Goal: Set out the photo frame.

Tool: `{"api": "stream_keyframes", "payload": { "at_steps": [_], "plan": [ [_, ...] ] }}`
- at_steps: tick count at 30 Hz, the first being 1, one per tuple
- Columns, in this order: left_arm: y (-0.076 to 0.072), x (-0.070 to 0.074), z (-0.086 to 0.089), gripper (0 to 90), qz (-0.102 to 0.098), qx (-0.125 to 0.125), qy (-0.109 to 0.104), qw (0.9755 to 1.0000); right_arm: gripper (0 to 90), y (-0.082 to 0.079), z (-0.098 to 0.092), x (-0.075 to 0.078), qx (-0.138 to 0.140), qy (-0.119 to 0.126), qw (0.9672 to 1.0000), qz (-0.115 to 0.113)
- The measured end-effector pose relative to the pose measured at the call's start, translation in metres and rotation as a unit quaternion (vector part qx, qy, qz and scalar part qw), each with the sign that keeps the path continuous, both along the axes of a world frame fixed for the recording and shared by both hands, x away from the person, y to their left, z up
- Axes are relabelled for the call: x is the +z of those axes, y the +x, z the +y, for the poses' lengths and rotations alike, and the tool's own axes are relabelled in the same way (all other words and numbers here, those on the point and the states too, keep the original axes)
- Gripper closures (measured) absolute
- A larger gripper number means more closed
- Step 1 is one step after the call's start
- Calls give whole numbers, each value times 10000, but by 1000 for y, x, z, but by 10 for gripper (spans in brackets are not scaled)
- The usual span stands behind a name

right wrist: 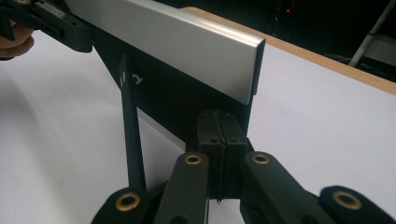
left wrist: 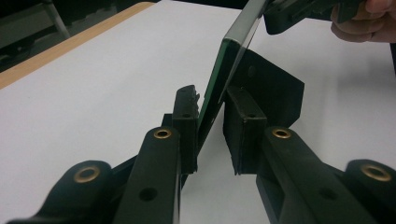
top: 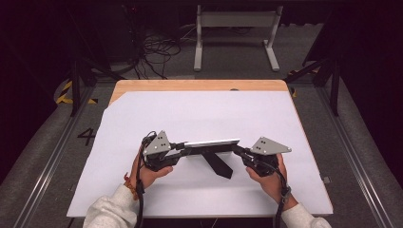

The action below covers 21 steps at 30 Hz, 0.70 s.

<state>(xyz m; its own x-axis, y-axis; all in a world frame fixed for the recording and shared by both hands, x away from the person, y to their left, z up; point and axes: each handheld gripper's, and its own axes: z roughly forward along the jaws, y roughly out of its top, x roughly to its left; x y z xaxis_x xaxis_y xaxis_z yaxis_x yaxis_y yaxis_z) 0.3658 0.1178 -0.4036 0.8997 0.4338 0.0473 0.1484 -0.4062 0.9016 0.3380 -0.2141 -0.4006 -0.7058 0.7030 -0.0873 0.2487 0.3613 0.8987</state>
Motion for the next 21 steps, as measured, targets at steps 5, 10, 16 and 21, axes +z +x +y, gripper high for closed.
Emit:
{"api": "stream_keyframes", "payload": {
  "at_steps": [5, 10, 16, 21],
  "plan": [
    [-1, 0, -1, 761, -16, 9, 13, 10000, 900, 2, 0, 0, -8, 4, 10000, -23],
    [-3, 0, -2, 761, -31, 56, 30, 10000, 900, 0, 3, 0, -22, 50, 9999, -97],
    [-6, 1, -4, 772, -61, 27, 104, 9999, 900, 1, 13, 1, -3, 20, 9999, -103],
    [-9, 2, -5, 788, -92, -32, 137, 9999, 900, 2, 13, 1, -66, 7, 9999, -94]
  ]
}}
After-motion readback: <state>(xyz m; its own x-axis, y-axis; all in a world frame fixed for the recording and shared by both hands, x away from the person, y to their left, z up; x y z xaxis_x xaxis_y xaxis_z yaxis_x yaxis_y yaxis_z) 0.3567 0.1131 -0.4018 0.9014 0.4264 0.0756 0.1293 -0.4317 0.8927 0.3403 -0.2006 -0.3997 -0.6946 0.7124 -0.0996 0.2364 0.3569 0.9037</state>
